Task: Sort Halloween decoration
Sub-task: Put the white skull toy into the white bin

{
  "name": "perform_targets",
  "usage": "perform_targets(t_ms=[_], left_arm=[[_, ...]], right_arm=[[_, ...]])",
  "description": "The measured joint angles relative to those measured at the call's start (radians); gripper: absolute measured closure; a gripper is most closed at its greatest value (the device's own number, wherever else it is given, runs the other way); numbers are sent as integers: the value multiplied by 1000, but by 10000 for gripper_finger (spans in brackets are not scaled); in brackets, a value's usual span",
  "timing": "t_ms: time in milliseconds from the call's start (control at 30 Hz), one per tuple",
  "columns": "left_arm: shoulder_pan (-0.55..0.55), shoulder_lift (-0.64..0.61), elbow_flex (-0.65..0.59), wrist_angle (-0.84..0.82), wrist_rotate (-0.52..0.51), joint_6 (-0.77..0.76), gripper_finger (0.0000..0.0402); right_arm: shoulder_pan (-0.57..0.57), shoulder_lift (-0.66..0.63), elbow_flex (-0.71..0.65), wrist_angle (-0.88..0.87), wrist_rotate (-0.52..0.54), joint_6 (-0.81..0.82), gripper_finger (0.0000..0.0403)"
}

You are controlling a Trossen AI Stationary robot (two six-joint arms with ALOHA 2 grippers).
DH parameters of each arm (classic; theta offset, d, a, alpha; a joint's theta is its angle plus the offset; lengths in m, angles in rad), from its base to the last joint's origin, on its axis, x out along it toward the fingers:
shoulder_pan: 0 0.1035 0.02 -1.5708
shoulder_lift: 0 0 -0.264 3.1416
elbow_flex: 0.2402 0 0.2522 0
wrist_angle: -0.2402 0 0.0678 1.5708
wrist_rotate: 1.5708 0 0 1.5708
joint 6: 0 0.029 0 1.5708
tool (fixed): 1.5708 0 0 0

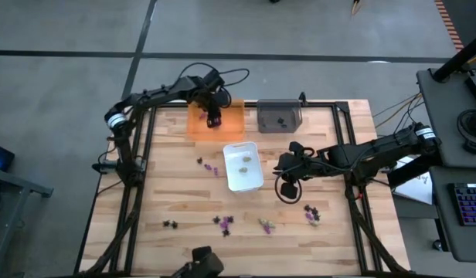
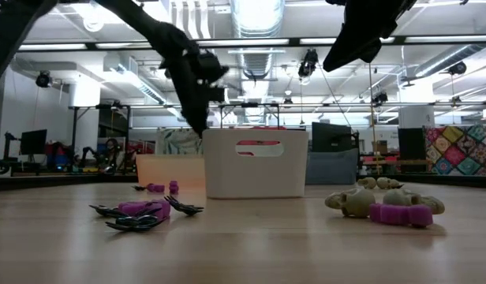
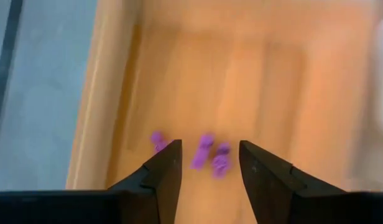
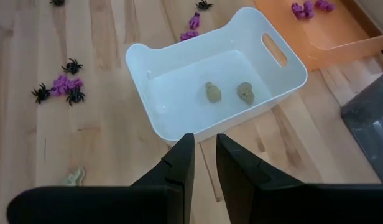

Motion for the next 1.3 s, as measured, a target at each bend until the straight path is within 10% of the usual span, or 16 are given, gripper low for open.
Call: perform_targets(t_ms=[200, 600, 1300], left_arm=[[-41, -121, -1, 7, 227, -119, 281], [-240, -246, -2, 56, 308, -339, 300], [-733, -502, -272, 325, -79, -563, 300]], right_arm=[[0, 0, -5, 2, 0, 0, 344], [26, 2, -42, 5, -46, 183, 344], [167, 219, 110, -66, -166, 390, 344]])
